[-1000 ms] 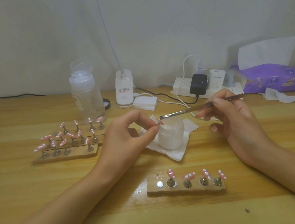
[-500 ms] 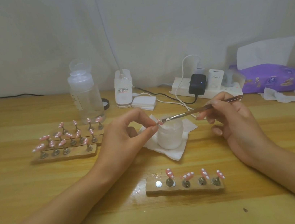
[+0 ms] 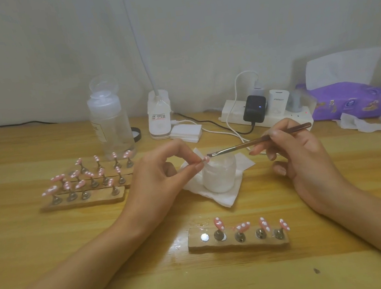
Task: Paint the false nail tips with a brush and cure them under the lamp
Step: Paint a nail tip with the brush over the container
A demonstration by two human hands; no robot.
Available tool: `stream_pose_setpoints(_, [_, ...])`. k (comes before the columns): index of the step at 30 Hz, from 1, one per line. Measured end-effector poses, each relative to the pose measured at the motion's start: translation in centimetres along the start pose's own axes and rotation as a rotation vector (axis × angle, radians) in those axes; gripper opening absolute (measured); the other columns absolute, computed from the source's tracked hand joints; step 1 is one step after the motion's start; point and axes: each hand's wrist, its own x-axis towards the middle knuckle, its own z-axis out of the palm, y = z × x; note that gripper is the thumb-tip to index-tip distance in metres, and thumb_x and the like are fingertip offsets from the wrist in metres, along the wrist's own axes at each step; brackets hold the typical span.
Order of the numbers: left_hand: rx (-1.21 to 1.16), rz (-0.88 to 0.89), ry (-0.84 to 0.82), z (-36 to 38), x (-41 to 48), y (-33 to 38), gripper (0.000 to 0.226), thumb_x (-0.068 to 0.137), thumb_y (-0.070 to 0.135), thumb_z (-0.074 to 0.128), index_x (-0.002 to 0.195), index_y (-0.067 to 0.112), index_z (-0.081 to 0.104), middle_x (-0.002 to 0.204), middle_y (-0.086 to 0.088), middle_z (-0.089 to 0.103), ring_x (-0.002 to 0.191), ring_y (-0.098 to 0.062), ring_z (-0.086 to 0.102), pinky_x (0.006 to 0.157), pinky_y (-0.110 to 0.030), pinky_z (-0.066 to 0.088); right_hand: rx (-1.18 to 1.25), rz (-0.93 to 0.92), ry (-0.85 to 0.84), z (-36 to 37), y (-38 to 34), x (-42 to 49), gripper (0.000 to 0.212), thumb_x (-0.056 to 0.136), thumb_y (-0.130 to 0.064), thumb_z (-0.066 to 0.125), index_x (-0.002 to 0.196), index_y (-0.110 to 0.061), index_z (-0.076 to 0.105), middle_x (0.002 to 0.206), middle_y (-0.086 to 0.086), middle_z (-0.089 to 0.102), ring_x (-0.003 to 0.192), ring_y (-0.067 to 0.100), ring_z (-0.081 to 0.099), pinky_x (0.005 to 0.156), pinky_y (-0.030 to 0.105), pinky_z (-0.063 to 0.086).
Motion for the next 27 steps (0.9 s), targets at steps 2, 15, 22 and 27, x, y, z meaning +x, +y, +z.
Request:
stream_pose_setpoints(2, [-0.004, 0.0, -0.003, -0.02, 0.02, -0.01, 0.012, 0.086, 0.022, 0.075, 0.078, 0.018, 0.068, 0.056, 0.029, 0.056, 0.043, -0.004, 0.03, 0.046, -0.009, 0.027, 0.032, -0.009, 0.004, 0.01, -0.1, -0.02, 0.021, 0.099, -0.018, 0.05, 0.079, -0.021, 0.052, 0.078, 0.009, 0.073, 0.063, 0.008, 0.05, 0.043, 0.017, 0.035])
stream_pose_setpoints(15, [-0.023, -0.015, -0.012, -0.03, 0.0, 0.06, 0.013, 0.086, 0.025, 0.075, 0.078, 0.016, 0.067, 0.053, 0.028, 0.054, 0.042, -0.003, 0.031, 0.045, -0.009, 0.026, -0.014, -0.016, -0.039, 0.19, -0.16, -0.11, 0.015, 0.096, -0.023, 0.053, 0.081, -0.02, 0.051, 0.078, 0.009, 0.073, 0.063, 0.008, 0.049, 0.043, 0.017, 0.034])
stream_pose_setpoints(22, [-0.032, -0.052, -0.017, -0.03, -0.06, 0.17, 0.014, 0.084, 0.026, 0.075, 0.079, 0.016, 0.068, 0.061, 0.024, 0.06, 0.043, -0.005, 0.032, 0.046, -0.011, 0.028, -0.008, -0.041, -0.046, 0.15, -0.21, -0.11, 0.019, 0.1, -0.015, 0.047, 0.081, -0.019, 0.05, 0.076, 0.008, 0.073, 0.062, 0.007, 0.049, 0.043, 0.016, 0.034])
stream_pose_setpoints(27, [-0.063, -0.076, -0.03, -0.14, -0.03, 0.39, 0.015, 0.081, 0.031, 0.075, 0.079, 0.018, 0.069, 0.086, 0.011, 0.073, 0.045, -0.005, 0.036, 0.047, -0.017, 0.035, 0.026, -0.026, 0.003, 0.02, -0.18, -0.12, 0.021, 0.098, -0.016, 0.05, 0.078, -0.022, 0.052, 0.075, 0.007, 0.073, 0.063, 0.006, 0.049, 0.043, 0.015, 0.033])
